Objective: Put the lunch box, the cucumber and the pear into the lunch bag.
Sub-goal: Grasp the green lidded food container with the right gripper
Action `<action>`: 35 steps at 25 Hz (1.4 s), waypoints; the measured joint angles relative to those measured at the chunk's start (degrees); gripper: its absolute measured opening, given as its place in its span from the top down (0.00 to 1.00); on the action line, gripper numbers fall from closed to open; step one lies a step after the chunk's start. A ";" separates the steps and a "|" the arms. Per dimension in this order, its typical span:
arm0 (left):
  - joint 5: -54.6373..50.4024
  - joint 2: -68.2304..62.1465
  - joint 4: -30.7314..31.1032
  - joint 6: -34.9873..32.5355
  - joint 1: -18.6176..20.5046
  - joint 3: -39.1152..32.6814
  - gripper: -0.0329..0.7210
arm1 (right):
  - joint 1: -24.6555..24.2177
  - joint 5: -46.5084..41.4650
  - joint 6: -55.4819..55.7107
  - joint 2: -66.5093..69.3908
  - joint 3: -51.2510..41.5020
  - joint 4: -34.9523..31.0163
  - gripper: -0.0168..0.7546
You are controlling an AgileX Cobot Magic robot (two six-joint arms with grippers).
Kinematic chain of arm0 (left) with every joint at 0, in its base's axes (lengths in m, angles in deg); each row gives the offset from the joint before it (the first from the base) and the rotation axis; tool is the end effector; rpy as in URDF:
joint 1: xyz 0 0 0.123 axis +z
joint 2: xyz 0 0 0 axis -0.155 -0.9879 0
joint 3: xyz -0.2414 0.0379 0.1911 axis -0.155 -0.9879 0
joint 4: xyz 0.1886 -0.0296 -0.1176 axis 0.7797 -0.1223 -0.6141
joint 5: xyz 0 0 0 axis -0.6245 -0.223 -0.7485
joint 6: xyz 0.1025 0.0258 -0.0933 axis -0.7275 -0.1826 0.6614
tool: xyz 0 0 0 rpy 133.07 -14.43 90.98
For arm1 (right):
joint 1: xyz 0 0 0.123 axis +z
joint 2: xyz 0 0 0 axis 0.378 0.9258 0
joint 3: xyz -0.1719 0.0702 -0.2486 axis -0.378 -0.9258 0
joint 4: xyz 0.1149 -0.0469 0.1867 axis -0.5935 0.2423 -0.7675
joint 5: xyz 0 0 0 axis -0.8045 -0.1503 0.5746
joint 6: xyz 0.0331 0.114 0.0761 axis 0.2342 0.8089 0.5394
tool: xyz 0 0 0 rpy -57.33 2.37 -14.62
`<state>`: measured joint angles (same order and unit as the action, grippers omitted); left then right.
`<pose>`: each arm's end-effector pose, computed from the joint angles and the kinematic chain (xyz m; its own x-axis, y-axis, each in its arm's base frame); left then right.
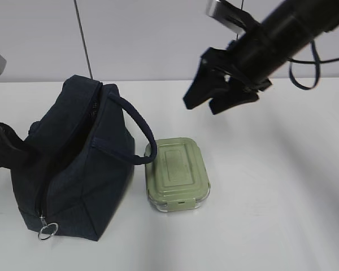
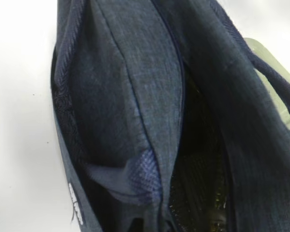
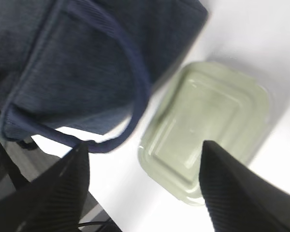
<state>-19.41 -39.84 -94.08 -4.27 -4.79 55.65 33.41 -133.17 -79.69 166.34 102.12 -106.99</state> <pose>0.2103 -0.0852 0.2497 -0.7517 0.3414 -0.5642 0.4774 0.8719 -0.1084 0.3569 0.1594 0.2734 -0.8693 -0.2770 -0.4093 -0.4741 0.7015 0.5321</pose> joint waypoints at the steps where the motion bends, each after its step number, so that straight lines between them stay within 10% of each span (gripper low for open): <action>1: 0.00 0.00 0.00 0.00 0.00 0.00 0.95 | -2.69 -0.12 -1.16 0.00 -2.06 -1.79 0.28; 6: 0.00 0.00 0.15 0.00 0.00 0.00 0.96 | -9.04 -3.48 -5.66 2.89 -4.56 -4.29 0.28; 35: -0.43 0.00 0.34 -0.02 0.00 0.00 0.96 | -7.66 -3.61 -19.82 19.91 -6.08 -18.21 0.28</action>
<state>-19.83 -39.84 -93.74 -4.29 -4.79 55.65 25.75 -136.79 -99.51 186.25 96.04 -125.20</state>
